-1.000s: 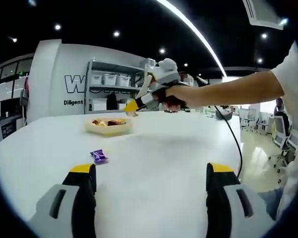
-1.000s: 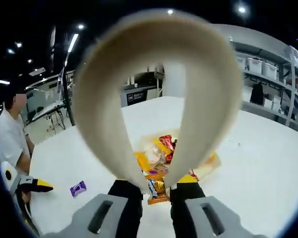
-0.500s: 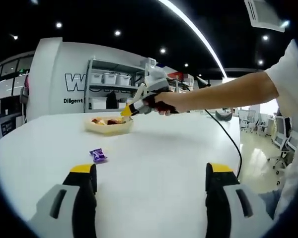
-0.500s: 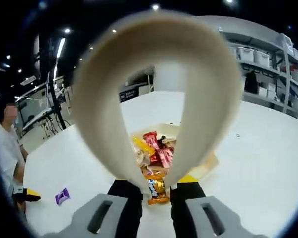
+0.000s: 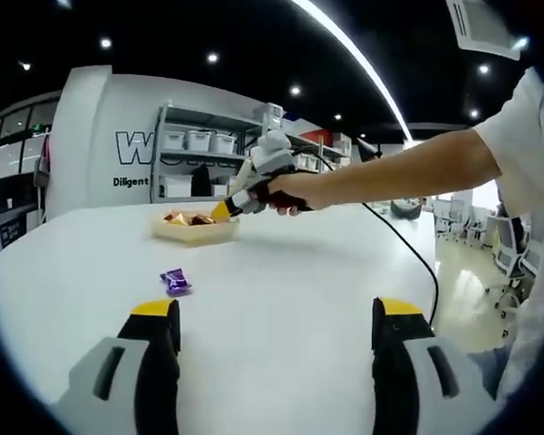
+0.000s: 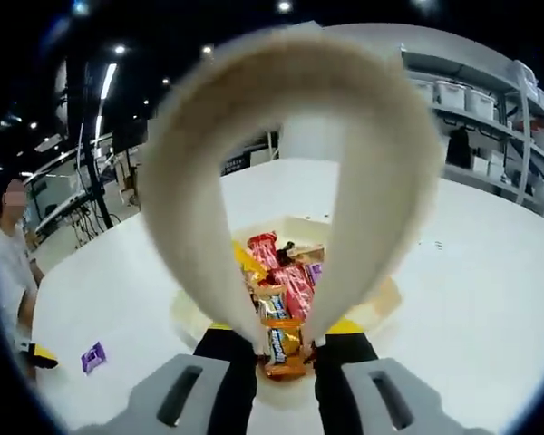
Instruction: Place the target food into the container with the food tongs after gripping and lifting it, then release it inside without dropping or visibly crushing the food.
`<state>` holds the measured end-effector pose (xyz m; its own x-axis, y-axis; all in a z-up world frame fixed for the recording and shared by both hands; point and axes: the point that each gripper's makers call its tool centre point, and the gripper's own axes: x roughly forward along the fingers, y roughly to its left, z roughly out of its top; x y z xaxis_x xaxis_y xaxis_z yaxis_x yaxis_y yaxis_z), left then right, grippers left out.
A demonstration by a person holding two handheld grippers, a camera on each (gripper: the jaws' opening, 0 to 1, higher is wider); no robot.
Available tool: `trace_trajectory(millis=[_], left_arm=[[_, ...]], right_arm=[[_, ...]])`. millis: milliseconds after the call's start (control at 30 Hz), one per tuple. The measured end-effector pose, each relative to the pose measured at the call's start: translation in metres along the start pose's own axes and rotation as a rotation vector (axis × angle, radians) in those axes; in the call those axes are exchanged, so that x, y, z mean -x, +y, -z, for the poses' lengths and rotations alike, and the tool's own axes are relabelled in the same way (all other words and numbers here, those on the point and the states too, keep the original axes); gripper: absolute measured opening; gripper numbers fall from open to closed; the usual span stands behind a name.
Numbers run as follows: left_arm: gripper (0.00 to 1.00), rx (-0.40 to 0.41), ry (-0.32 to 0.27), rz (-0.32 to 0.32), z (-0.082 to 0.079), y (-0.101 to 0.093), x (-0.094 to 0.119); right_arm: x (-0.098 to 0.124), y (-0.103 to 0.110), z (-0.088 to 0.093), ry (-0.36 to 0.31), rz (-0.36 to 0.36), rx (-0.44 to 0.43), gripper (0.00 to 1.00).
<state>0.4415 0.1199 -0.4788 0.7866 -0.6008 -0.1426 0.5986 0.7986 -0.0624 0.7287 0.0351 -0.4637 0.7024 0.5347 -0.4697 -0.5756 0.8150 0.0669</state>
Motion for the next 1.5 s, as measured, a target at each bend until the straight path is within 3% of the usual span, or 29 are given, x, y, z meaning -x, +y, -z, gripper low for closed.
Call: trace_trajectory(millis=[267, 567, 733, 867, 933, 1100, 1333, 1433, 1500], left_arm=[[0.86, 0.004, -0.003, 0.000, -0.001, -0.001, 0.000], [0.86, -0.002, -0.012, 0.000, -0.003, -0.003, 0.001], [0.94, -0.025, -0.013, -0.038, -0.003, 0.003, 0.002], [0.99, -0.042, -0.009, -0.054, -0.002, 0.006, 0.001], [0.99, -0.038, -0.006, -0.051, -0.001, 0.006, 0.001], [0.98, -0.025, 0.010, -0.031, 0.001, 0.003, 0.001], [0.97, -0.013, 0.000, -0.016, -0.001, 0.001, 0.001], [0.97, -0.012, 0.001, -0.014, 0.000, 0.001, 0.001], [0.96, -0.014, 0.000, -0.013, -0.001, 0.000, 0.001]], right_arm=[[0.013, 0.000, -0.021, -0.058, -0.017, -0.043, 0.15], [0.042, 0.032, -0.033, -0.090, -0.080, 0.014, 0.16], [0.053, 0.053, -0.034, -0.092, -0.127, 0.034, 0.17], [0.056, 0.073, -0.026, -0.075, -0.160, 0.064, 0.17], [0.059, 0.087, -0.013, -0.048, -0.161, 0.170, 0.16], [0.057, 0.115, 0.009, -0.017, -0.203, 0.201, 0.16], [0.055, 0.142, 0.017, -0.002, -0.260, 0.208, 0.17], [0.058, 0.172, 0.030, 0.032, -0.349, 0.136, 0.17], [0.057, 0.183, 0.036, 0.028, -0.346, 0.174, 0.18]])
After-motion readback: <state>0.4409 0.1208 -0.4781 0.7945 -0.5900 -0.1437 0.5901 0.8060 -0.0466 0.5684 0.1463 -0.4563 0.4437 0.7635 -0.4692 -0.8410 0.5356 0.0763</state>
